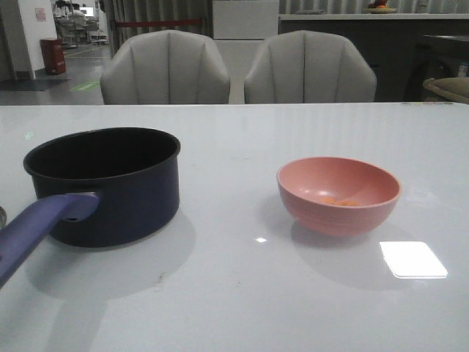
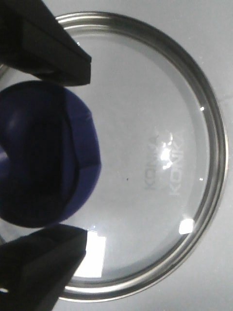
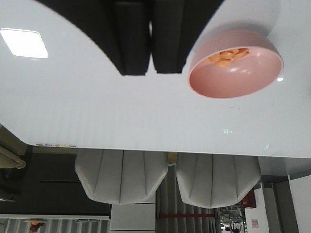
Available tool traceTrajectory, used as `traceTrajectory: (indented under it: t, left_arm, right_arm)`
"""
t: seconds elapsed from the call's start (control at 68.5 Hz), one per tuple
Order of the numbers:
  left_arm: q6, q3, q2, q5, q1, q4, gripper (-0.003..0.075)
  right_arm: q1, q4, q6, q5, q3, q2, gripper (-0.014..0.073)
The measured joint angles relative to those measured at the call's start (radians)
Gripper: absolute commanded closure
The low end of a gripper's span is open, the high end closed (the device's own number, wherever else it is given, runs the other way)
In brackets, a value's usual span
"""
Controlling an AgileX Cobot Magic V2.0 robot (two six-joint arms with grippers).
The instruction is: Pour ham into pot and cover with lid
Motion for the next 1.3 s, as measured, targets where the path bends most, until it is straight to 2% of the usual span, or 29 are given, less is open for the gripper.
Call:
traceTrajectory:
  t: [0.204, 0.38, 0.628, 0.76, 1.066, 1.3]
  left_arm:
    - [0.000, -0.025, -0.011, 0.023, 0.000, 0.000, 0.0094]
    - [0.001, -0.025, -0.114, 0.031, -0.020, 0.000, 0.0094]
    - [0.001, 0.031, -0.449, -0.003, -0.122, -0.008, 0.0094]
    - [0.001, 0.083, -0.616, -0.033, -0.133, -0.021, 0.0094]
    - [0.001, 0.313, -1.042, -0.179, -0.160, -0.079, 0.0094]
    - [0.001, 0.450, -1.296, -0.226, -0.301, -0.074, 0.0094]
  right_arm:
    - [0.000, 0.000, 0.000, 0.000, 0.000, 0.000, 0.0428]
    - [0.000, 0.000, 0.000, 0.000, 0.000, 0.000, 0.0428]
    - [0.000, 0.000, 0.000, 0.000, 0.000, 0.000, 0.0428]
    - [0.000, 0.000, 0.000, 0.000, 0.000, 0.000, 0.0428]
    - [0.000, 0.000, 0.000, 0.000, 0.000, 0.000, 0.0428]
    - [0.000, 0.000, 0.000, 0.000, 0.000, 0.000, 0.0428]
